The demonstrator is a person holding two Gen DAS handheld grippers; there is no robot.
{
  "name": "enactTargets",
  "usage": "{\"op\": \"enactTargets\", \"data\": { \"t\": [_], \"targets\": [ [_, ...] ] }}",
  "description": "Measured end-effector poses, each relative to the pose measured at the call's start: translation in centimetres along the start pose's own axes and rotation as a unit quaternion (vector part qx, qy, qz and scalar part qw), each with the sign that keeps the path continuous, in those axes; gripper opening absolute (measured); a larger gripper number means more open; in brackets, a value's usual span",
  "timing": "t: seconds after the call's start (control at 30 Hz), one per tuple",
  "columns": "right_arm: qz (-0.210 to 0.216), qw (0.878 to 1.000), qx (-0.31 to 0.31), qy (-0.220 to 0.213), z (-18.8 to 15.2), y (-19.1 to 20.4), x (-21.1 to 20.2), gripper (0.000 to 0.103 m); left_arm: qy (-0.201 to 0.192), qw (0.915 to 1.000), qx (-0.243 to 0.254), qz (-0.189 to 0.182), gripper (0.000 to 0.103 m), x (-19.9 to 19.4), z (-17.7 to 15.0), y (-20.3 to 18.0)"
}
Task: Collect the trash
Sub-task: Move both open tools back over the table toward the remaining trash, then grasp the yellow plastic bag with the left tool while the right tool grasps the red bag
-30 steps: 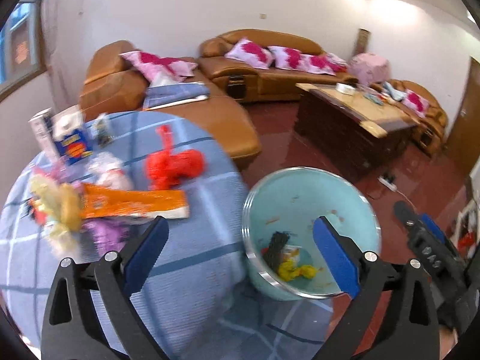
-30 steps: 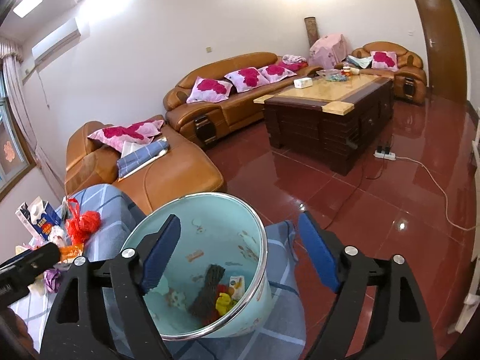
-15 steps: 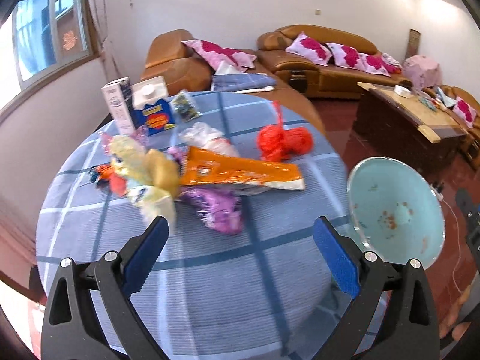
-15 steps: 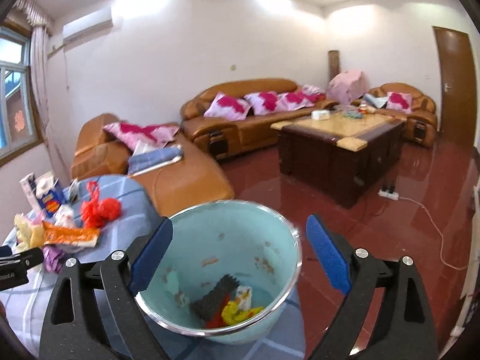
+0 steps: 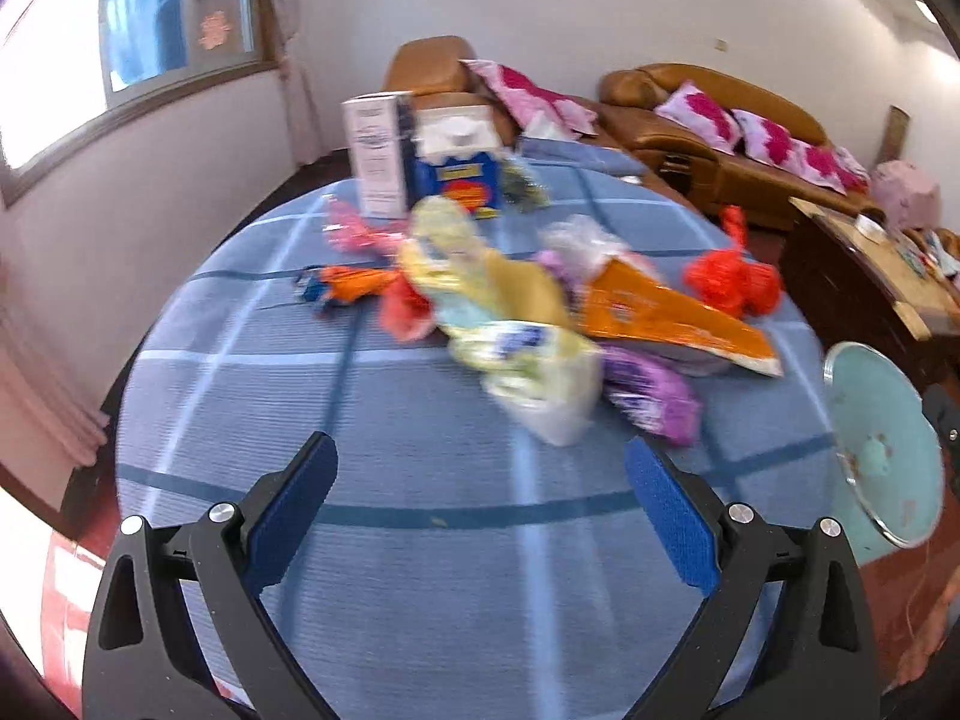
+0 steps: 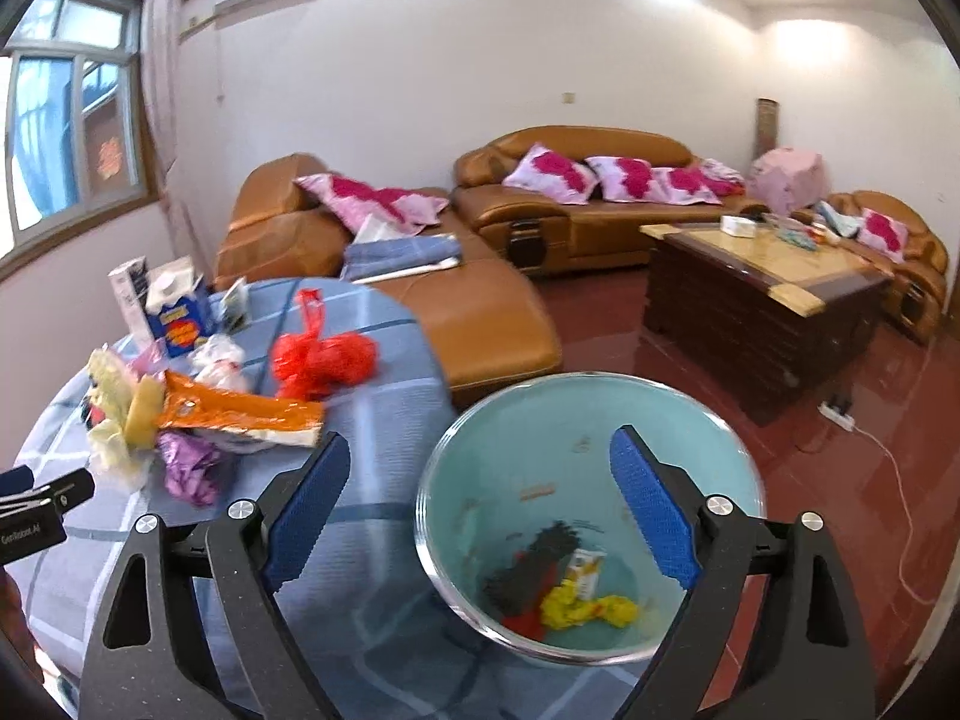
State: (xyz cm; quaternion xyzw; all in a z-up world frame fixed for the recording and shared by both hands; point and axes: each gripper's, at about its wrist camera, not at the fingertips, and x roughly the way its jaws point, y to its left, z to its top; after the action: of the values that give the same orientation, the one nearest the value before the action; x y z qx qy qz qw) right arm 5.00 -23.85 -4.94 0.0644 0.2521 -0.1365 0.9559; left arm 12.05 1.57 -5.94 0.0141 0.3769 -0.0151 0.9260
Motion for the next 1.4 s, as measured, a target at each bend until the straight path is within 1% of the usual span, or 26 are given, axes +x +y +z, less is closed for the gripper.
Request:
{"op": "enactTargets", "data": {
  "t": [0.07, 0.17, 0.27, 0.33, 0.47, 0.53, 0.6, 0.63, 0.67, 0.73, 0.8, 0.87, 0.97, 1.03, 1.07, 1.13, 1.17, 1.2, 1.23, 1.27, 1.3, 1.33, 1.37, 1.4],
  "targets": [
    [0.016, 1.000, -0.004, 0.009, 0.2, 1.1, 0.8, 0.079, 0.003, 0.9999, -0.014, 0.006, 0.094, 0.6, 0.3, 1.3],
    [0.034, 0.999, -0.012, 0.027, 0.4, 2.6, 2.2, 0.078, 0.013, 0.9992, -0.036, 0.007, 0.093, 1.3, 0.7, 2.7],
    [0.043, 0.998, -0.009, 0.043, 0.5, 3.4, 3.6, 0.078, 0.019, 0.9984, -0.053, -0.008, 0.093, 1.8, 1.7, 3.3],
    [0.046, 0.998, -0.007, 0.049, 0.8, 3.7, 4.3, 0.078, 0.018, 0.9980, -0.059, -0.017, 0.093, 2.0, 2.6, 3.1],
    [0.057, 0.997, -0.009, 0.060, 1.6, 4.2, 5.8, 0.074, 0.023, 0.9972, -0.069, -0.017, 0.093, 3.2, 4.1, 2.0],
    [0.065, 0.996, -0.003, 0.068, 1.8, 4.2, 6.4, 0.073, 0.034, 0.9962, -0.079, -0.013, 0.093, 4.2, 4.6, 1.5],
    [0.072, 0.994, -0.004, 0.077, 2.0, 4.4, 7.1, 0.073, 0.053, 0.9937, -0.095, -0.030, 0.093, 5.0, 4.9, 1.3],
    [0.072, 0.994, -0.004, 0.078, 2.1, 4.4, 7.2, 0.073, 0.054, 0.9929, -0.100, -0.035, 0.093, 5.0, 4.9, 1.2],
    [0.071, 0.995, -0.005, 0.076, 2.3, 4.4, 7.3, 0.073, 0.051, 0.9930, -0.101, -0.037, 0.093, 4.8, 5.0, 1.1],
    [0.072, 0.995, -0.007, 0.072, 2.7, 4.2, 7.5, 0.073, 0.031, 0.9948, -0.091, -0.034, 0.093, 3.9, 5.3, 0.8],
    [0.074, 0.995, -0.001, 0.072, 3.3, 4.0, 7.9, 0.073, 0.022, 0.9947, -0.094, -0.037, 0.093, 3.6, 5.5, 0.8],
    [0.076, 0.994, 0.006, 0.073, 3.9, 3.9, 8.6, 0.073, 0.024, 0.9944, -0.097, -0.034, 0.093, 3.9, 5.7, 0.7],
    [0.078, 0.994, 0.003, 0.071, 4.9, 4.5, 9.9, 0.073, 0.044, 0.9941, -0.097, -0.023, 0.092, 5.4, 5.5, 0.4],
    [0.089, 0.993, -0.001, 0.077, 5.4, 5.1, 11.1, 0.073, 0.065, 0.9924, -0.101, -0.027, 0.087, 6.5, 4.9, 0.5],
    [0.094, 0.992, -0.002, 0.080, 5.6, 5.4, 11.5, 0.073, 0.071, 0.9917, -0.103, -0.029, 0.081, 6.9, 4.7, 0.6],
    [0.108, 0.990, -0.007, 0.088, 6.1, 6.1, 12.7, 0.074, 0.088, 0.9887, -0.114, -0.043, 0.075, 7.7, 4.2, 1.2],
    [0.112, 0.989, -0.009, 0.091, 6.3, 6.4, 13.2, 0.076, 0.101, 0.9862, -0.121, -0.050, 0.068, 8.3, 3.9, 1.5],
    [0.118, 0.988, -0.013, 0.096, 6.4, 6.8, 13.9, 0.076, 0.107, 0.9850, -0.124, -0.053, 0.055, 8.6, 3.8, 1.7],
    [0.117, 0.987, -0.019, 0.109, 6.5, 7.2, 14.9, 0.076, 0.115, 0.9837, -0.127, -0.054, 0.049, 9.0, 3.5, 1.9],
    [0.115, 0.986, -0.023, 0.119, 6.5, 7.4, 15.5, 0.076, 0.108, 0.9850, -0.125, -0.052, 0.047, 8.8, 3.5, 2.0],
    [0.119, 0.984, -0.026, 0.132, 6.4, 7.5, 16.1, 0.076, 0.104, 0.9856, -0.122, -0.055, 0.042, 8.7, 3.4, 2.2],
    [0.125, 0.980, -0.028, 0.149, 6.2, 7.7, 16.7, 0.072, 0.103, 0.9850, -0.124, -0.062, 0.039, 8.6, 3.4, 2.5],
    [0.129, 0.977, -0.028, 0.167, 5.8, 7.7, 17.3, 0.060, 0.102, 0.9842, -0.128, -0.066, 0.039, 8.5, 3.4, 2.9],
    [0.130, 0.975, -0.028, 0.176, 5.6, 7.7, 17.7, 0.054, 0.099, 0.9842, -0.130, -0.068, 0.039, 8.3, 3.3, 3.2]
  ]
}}
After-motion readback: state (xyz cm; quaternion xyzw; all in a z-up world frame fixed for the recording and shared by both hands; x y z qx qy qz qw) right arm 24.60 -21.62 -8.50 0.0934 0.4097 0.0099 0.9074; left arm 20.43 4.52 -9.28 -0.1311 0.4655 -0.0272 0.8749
